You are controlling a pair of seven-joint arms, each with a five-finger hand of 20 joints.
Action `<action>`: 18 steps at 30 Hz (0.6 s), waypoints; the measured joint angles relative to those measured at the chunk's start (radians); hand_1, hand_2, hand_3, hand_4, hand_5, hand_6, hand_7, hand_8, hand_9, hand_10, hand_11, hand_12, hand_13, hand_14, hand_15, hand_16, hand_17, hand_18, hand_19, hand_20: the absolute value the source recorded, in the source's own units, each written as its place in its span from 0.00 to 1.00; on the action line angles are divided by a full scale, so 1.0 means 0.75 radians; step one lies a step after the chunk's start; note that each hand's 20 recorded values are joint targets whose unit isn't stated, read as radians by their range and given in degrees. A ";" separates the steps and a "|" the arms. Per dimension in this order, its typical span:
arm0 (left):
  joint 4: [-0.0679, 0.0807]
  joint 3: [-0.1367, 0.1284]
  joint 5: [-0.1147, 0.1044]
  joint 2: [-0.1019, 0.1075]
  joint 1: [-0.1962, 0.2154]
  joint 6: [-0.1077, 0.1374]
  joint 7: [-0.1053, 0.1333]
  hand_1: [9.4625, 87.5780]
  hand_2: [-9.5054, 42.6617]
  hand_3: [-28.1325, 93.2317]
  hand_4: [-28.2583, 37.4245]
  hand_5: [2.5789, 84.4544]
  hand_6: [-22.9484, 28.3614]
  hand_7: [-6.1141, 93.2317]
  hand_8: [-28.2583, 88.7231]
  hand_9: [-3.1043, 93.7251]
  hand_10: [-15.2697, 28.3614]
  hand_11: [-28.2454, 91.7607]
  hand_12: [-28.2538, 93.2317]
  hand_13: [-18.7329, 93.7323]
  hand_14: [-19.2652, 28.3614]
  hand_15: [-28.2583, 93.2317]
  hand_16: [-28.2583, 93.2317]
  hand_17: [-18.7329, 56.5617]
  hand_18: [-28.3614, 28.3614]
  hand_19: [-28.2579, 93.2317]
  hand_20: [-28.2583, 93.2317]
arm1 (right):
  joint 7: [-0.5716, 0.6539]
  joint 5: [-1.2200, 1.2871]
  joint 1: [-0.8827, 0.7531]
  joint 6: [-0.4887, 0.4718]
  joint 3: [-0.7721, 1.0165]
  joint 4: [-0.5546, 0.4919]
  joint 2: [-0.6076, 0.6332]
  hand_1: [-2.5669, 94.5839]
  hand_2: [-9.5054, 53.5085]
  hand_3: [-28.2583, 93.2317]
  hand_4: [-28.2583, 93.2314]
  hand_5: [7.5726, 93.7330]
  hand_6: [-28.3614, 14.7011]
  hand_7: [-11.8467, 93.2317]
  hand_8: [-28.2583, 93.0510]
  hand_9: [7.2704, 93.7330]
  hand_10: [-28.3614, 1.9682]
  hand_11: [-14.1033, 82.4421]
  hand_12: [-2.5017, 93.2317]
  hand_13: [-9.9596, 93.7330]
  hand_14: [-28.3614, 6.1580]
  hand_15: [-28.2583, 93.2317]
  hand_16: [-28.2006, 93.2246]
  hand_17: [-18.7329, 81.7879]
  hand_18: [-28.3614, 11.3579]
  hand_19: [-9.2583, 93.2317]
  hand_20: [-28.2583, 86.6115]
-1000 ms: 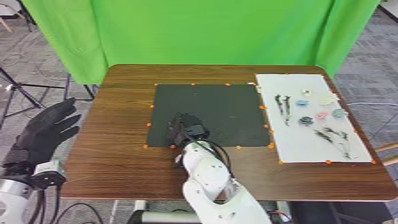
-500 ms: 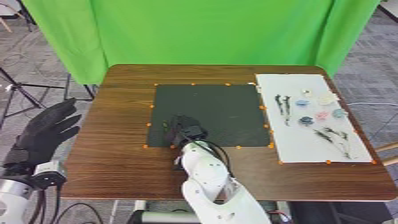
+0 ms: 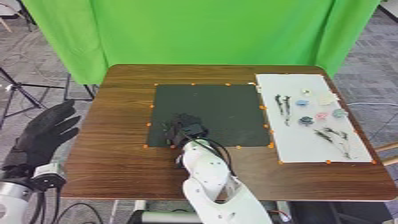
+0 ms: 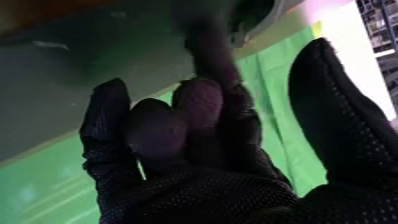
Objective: Arrange flowers
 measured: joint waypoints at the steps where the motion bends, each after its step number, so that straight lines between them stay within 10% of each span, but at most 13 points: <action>1: 0.000 0.000 0.000 -0.002 0.002 0.000 0.002 0.18 0.09 0.81 0.00 0.26 0.48 0.31 0.13 0.23 0.58 0.37 0.38 0.31 0.64 0.41 0.29 0.12 0.81 0.54 0.32 | -0.012 0.000 -0.003 0.032 -0.001 0.001 0.006 0.29 0.19 0.99 0.07 0.40 0.60 0.63 0.06 0.39 0.37 0.82 0.55 0.54 0.41 0.93 0.47 0.34 0.18 0.78 0.62; 4: 0.000 0.000 0.000 -0.006 0.007 0.000 0.006 0.18 0.09 0.81 0.00 0.26 0.48 0.31 0.13 0.23 0.58 0.37 0.38 0.31 0.65 0.41 0.29 0.12 0.82 0.54 0.33 | -0.097 0.005 -0.018 0.194 -0.003 0.002 0.032 0.29 0.32 1.00 0.14 0.36 0.73 0.60 0.05 0.30 0.39 0.73 0.45 0.42 0.46 0.84 0.40 0.25 0.18 0.67 0.59; 8: 0.000 0.001 0.000 -0.007 0.006 0.000 0.006 0.18 0.09 0.82 0.00 0.27 0.48 0.32 0.13 0.24 0.60 0.38 0.38 0.31 0.67 0.43 0.29 0.11 0.82 0.54 0.33 | -0.351 0.047 -0.043 0.301 0.025 -0.011 0.060 0.26 0.47 1.00 0.14 0.42 0.83 0.48 0.06 0.22 0.52 0.37 0.34 0.27 0.52 0.44 0.47 0.14 0.21 0.58 0.52; 12: 0.001 0.003 0.000 -0.007 0.005 0.000 0.006 0.18 0.09 0.82 0.00 0.28 0.49 0.32 0.12 0.24 0.60 0.38 0.38 0.31 0.67 0.43 0.29 0.11 0.82 0.55 0.33 | -0.531 0.077 -0.058 0.102 0.068 -0.068 0.065 0.23 0.58 1.00 0.13 0.46 0.82 0.42 0.07 0.18 0.56 0.23 0.36 0.23 0.54 0.18 0.66 0.09 0.26 0.54 0.50; 18: 0.001 0.005 0.000 -0.007 0.004 0.000 0.005 0.18 0.10 0.82 0.00 0.28 0.49 0.31 0.12 0.24 0.61 0.39 0.38 0.31 0.68 0.43 0.29 0.11 0.83 0.55 0.33 | -0.519 0.034 -0.055 -0.138 0.071 -0.074 0.062 0.16 0.61 0.98 0.14 0.47 0.77 0.35 0.10 0.14 0.59 0.16 0.37 0.20 0.53 0.11 0.69 0.05 0.28 0.51 0.48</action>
